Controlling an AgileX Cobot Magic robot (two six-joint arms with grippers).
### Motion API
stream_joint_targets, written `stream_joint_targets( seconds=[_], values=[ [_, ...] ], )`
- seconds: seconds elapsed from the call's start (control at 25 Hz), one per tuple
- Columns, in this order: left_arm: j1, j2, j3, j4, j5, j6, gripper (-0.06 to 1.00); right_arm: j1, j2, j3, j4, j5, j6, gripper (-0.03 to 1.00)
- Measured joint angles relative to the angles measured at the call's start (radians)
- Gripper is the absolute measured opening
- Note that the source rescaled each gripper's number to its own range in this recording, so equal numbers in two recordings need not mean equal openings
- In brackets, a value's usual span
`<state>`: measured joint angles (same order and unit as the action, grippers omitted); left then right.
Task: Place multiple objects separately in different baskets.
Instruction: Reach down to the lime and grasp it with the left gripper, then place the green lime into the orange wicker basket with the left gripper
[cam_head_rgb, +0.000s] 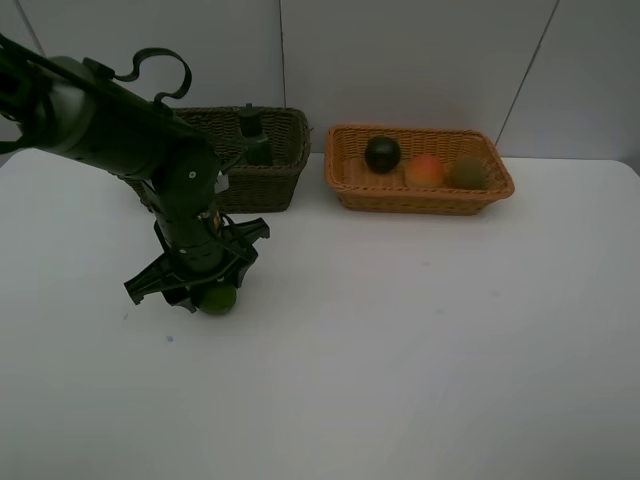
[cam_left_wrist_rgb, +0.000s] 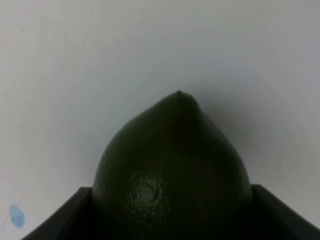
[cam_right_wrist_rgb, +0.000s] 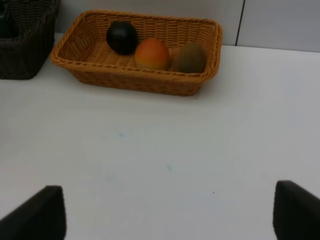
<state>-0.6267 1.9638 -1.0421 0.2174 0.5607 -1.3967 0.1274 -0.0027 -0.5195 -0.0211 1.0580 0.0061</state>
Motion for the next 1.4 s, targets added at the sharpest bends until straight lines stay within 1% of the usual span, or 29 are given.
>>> stream_joint_targets(
  seconds=[0.32,0.64,0.76,1.2,1.28,1.4],
  values=[
    [0.000,0.000,0.000,-0.007,-0.002,0.014,0.56,0.000,0.000,0.000,0.000,0.000,0.000,1.00],
    [0.000,-0.001,0.000,-0.040,-0.003,0.014,0.56,0.000,0.000,0.000,0.000,0.000,0.000,1.00],
    [0.000,-0.006,0.000,-0.042,-0.002,0.014,0.56,0.000,0.000,0.000,0.000,0.000,0.000,1.00],
    [0.012,-0.122,-0.006,-0.028,-0.011,0.014,0.56,0.000,0.000,0.000,0.000,0.000,0.000,1.00],
    [0.012,-0.138,-0.008,-0.018,-0.035,0.025,0.56,0.000,0.000,0.000,0.000,0.000,0.000,1.00],
    [0.012,-0.145,-0.046,-0.012,-0.064,0.087,0.56,0.000,0.000,0.000,0.000,0.000,0.000,1.00]
  ],
)
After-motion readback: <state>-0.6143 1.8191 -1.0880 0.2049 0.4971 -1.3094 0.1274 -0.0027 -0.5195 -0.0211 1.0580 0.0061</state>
